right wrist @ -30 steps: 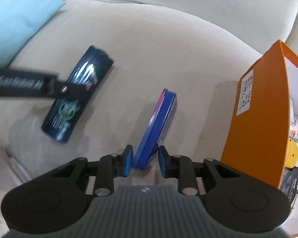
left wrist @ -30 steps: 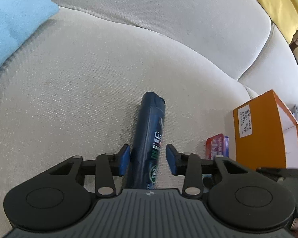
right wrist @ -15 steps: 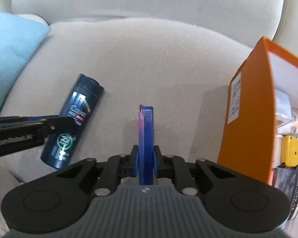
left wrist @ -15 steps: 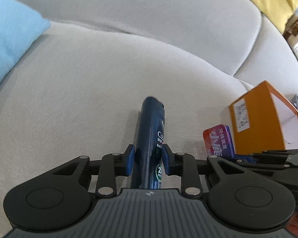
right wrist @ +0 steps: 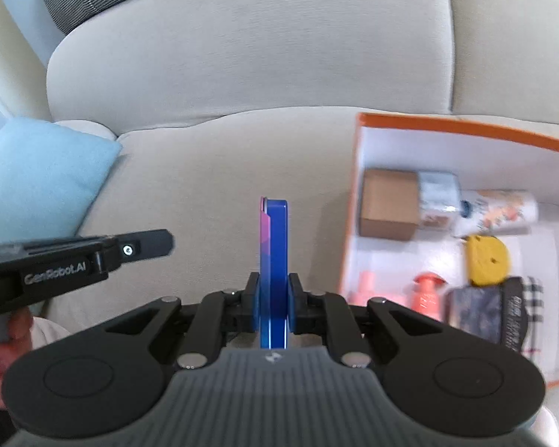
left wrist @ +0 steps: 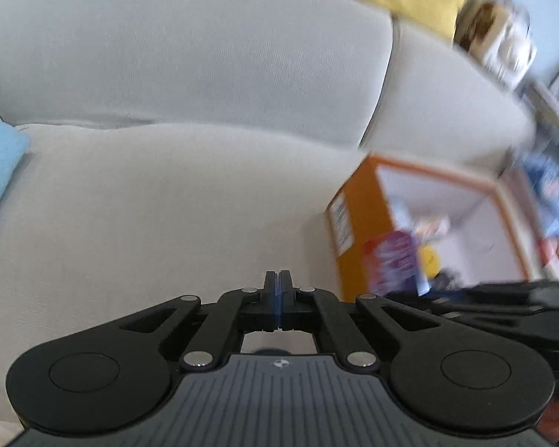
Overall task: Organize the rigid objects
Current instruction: 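Lift the shampoo bottle and toothpaste box and carry them over the orange box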
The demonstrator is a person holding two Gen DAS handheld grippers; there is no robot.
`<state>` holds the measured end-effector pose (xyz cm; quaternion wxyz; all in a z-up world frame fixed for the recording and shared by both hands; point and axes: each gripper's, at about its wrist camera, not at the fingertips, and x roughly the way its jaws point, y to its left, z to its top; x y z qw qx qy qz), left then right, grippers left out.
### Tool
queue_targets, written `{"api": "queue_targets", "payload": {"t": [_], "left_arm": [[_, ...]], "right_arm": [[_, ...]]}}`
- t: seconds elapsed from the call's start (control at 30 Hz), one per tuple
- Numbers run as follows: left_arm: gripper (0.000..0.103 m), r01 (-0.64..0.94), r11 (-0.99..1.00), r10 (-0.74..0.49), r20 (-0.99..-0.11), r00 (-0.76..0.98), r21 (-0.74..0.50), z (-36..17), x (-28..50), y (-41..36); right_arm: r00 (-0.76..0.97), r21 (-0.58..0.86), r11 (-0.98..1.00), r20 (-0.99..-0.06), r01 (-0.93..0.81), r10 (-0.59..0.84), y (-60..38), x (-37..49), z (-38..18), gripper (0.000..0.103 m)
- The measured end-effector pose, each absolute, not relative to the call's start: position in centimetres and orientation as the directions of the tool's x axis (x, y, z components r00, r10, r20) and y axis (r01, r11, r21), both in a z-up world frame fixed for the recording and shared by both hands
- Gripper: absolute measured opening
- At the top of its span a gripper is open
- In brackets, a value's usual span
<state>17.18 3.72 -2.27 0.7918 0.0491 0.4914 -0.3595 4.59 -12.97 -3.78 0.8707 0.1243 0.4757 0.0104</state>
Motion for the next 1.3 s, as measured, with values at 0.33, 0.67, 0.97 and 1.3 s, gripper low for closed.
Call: {"api": "queue_targets", "payload": {"t": [0.33,0.67,0.97,1.3], "left_arm": [[0.038,0.8,0.586,-0.326,-0.941,0.088,-0.128,-7.7,11.4,2.6],[0.049,0.924,0.38,-0.165,-0.986,0.02,-0.045,-12.4,7.3,1.1],[0.052,0.933,0.359,-0.136,-0.99,0.026,-0.025,-14.2,6.1,0.1],[0.045,0.882,0.472,-0.191,-0.975,0.113,0.01,-12.9,5.7,1.2]], "right_arm": [[0.499,0.326,0.939,-0.835,0.111,0.231,-13.1,-2.0,-7.0,0.013],[0.483,0.373,0.916,-0.835,0.147,0.263,-14.2,-4.9,-8.4,0.013],[0.491,0.394,0.905,-0.827,0.159,0.274,-14.7,-5.3,-8.6,0.013],[0.517,0.404,0.904,-0.809,0.143,0.28,-14.8,-5.7,-7.8,0.013]]}}
